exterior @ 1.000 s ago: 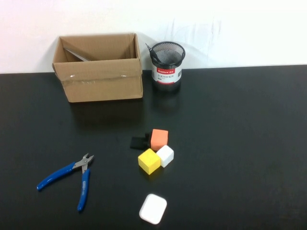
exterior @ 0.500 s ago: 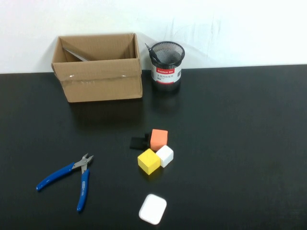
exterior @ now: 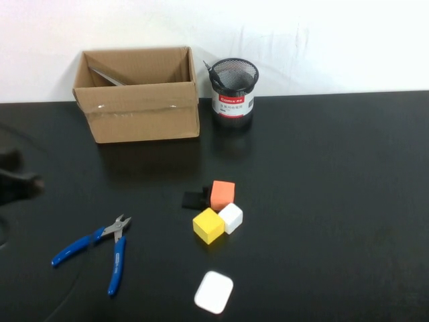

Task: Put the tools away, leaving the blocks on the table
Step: Pick up the pliers from the table

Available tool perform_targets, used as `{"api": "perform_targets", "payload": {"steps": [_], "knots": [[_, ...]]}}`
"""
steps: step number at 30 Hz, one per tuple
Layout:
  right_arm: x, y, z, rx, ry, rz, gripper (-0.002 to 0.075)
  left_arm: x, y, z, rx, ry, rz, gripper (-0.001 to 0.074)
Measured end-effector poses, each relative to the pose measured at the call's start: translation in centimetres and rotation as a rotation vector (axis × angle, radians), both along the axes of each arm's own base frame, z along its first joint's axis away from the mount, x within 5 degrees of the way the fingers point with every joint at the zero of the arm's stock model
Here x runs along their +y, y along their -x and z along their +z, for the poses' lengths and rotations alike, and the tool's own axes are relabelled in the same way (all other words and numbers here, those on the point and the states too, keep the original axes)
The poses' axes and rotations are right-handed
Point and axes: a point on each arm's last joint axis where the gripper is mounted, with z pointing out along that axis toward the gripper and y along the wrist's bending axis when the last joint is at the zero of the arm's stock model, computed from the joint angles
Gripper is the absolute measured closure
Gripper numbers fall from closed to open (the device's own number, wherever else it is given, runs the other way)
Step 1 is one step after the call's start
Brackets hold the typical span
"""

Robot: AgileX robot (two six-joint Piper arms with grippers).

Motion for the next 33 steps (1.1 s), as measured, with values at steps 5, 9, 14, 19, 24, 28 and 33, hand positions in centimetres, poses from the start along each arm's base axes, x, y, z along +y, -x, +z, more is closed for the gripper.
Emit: {"api": "perform_targets", "payload": {"steps": [5,9,14,19,24,28,33], "knots": [[0.0,0.0,0.0,0.0,0.0,0.0,0.0701,-1.2,-6.7,-4.4,0.425,-0.097,-0.121,0.0701],[0.0,0.0,0.0,0.0,0.0,0.0,0.0701,-2.3,-12.0,-8.5,0.757,-0.107,-0.211,0.0511],[0.0,0.0,0.0,0.003,0.0,-0.006,0.0701,-4.1,-17.3,-15.1,1.154,0.007,-0.326,0.035],[-0.2,0.1,-0.1,0.012,-0.001,-0.023,0.0701,-7.4,-19.8,-18.0,1.36,0.193,-0.413,0.0451],[-0.2,0.1,-0.1,0.014,-0.002,-0.027,0.0701,-11.2,-20.2,-20.6,1.403,0.395,-0.466,0.0692],[-0.2,0.1,-0.1,0.014,-0.002,-0.027,0.0701,-11.5,-20.1,-19.3,1.347,0.364,-0.515,0.0736],[-0.2,0.1,-0.1,0.014,-0.002,-0.028,0.0701,-10.0,-20.7,-13.7,1.008,0.027,-0.465,0.0741]]}}
